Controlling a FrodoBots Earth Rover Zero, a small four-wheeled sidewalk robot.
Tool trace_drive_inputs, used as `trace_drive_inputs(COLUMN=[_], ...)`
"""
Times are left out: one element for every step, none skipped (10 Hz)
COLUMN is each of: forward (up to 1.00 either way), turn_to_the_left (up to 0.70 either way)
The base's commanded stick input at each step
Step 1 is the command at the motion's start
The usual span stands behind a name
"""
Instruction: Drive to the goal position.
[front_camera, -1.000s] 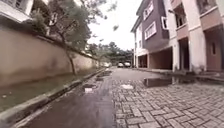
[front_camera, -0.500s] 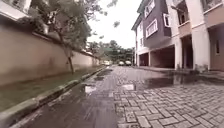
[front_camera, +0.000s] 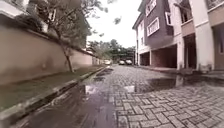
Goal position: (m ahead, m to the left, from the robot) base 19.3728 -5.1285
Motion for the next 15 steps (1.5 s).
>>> trace_drive_inputs(forward=[0.50, 0.50, 0.50, 0.50, 0.50, 0.50, 0.50, 0.50, 0.50, 0.50, 0.50, 0.50, 0.50, 0.50, 0.50], turn_to_the_left=[0.00, 0.00, 0.00, 0.00, 0.00, 0.00, 0.00, 0.00, 0.00, 0.00, 0.00, 0.00, 0.00, 0.00, 0.00])
